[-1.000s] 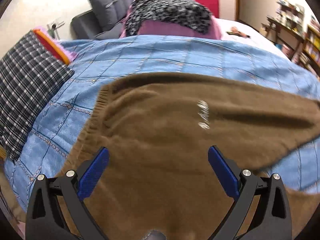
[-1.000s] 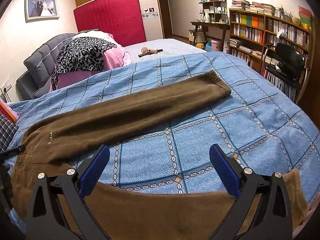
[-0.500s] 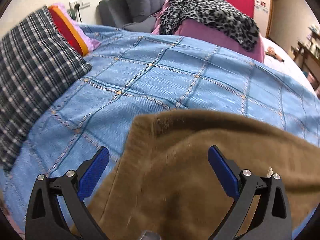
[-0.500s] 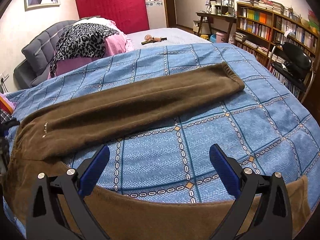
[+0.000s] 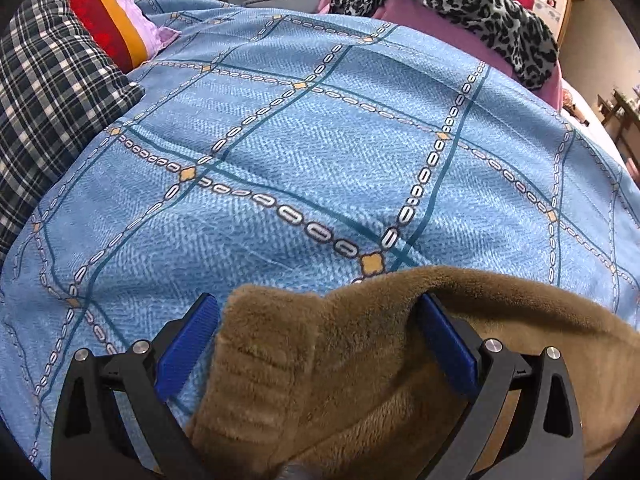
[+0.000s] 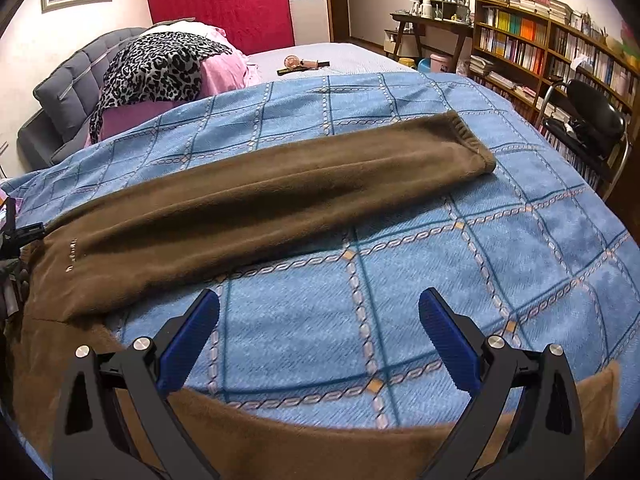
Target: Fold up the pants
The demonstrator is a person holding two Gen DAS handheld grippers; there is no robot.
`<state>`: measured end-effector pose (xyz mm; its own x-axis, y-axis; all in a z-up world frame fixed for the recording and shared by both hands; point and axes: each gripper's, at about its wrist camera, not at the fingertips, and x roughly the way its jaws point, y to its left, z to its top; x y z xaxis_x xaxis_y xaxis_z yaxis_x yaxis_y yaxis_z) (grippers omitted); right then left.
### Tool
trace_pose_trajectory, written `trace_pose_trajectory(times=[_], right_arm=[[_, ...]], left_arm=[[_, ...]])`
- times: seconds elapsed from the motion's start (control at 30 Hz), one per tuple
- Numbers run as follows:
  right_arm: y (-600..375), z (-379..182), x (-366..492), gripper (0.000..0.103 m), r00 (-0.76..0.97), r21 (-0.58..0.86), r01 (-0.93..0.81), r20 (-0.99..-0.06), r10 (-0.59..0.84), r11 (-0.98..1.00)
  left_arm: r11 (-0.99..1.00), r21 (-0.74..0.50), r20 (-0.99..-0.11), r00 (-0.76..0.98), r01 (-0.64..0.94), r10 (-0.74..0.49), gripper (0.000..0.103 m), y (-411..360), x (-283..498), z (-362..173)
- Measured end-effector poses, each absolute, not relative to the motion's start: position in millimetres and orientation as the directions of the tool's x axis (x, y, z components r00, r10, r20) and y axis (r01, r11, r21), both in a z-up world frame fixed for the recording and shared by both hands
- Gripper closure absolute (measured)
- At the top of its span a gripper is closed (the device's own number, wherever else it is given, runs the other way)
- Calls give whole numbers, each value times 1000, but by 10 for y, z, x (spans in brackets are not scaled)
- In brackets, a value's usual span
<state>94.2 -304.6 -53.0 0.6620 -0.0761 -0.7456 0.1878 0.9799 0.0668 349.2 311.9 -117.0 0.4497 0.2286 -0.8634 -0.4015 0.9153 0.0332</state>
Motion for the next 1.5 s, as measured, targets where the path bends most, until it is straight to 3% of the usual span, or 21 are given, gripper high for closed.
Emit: trace_pose_trajectory(times=[0.1, 0.17, 0.27, 0.6, 0.9, 1.0, 1.07, 1.13, 1.2, 1.3, 1.5], right_arm=[[-3260, -540, 1088, 3, 677, 30, 225, -723, -135, 974], [-3445, -572, 1214, 3, 676, 21, 263, -717, -169, 964], [-3759, -624, 1462, 3, 668, 13, 299, -717, -200, 954], [-5069, -821, 2804, 3, 624, -7, 401, -730, -279, 916], [-5741, -1143, 3576, 4, 557, 64, 431, -804, -209, 900], [-5752, -1275, 3659, 20, 519, 31, 425, -827, -215, 905], [-5757, -1359, 3685, 38, 504, 32, 403, -842, -192, 915], [-5724, -1359, 3679, 66, 517, 60, 372, -842, -153, 926], [-5684, -1250, 3636, 79, 529, 44, 368, -831, -170, 929], [-5628, -1003, 3490, 86, 579, 35, 344, -794, -183, 938], [-5622, -567, 2950, 88, 642, 65, 336, -745, -179, 940]], left_arm=[[928, 11, -857, 475, -372, 200, 23, 3074, 3469, -1144], [933, 13, -854, 480, -361, 198, 44, 3025, 3458, -1102], [935, -13, -854, 490, -353, 173, 60, 2951, 3415, -1024], [935, -76, -816, 560, -346, 142, 64, 2910, 3252, -644], [937, -73, -821, 554, -342, 138, 64, 2860, 3228, -531], [935, -84, -823, 553, -344, 130, 65, 2868, 3222, -520], [934, -101, -825, 553, -343, 114, 65, 2866, 3207, -508], [934, -104, -824, 556, -341, 111, 65, 2852, 3183, -479], [936, -107, -819, 563, -337, 109, 65, 2838, 3139, -414], [936, -113, -805, 583, -334, 111, 65, 2850, 3051, -275], [934, -144, -784, 614, -326, 94, 65, 2897, 2858, -48]])
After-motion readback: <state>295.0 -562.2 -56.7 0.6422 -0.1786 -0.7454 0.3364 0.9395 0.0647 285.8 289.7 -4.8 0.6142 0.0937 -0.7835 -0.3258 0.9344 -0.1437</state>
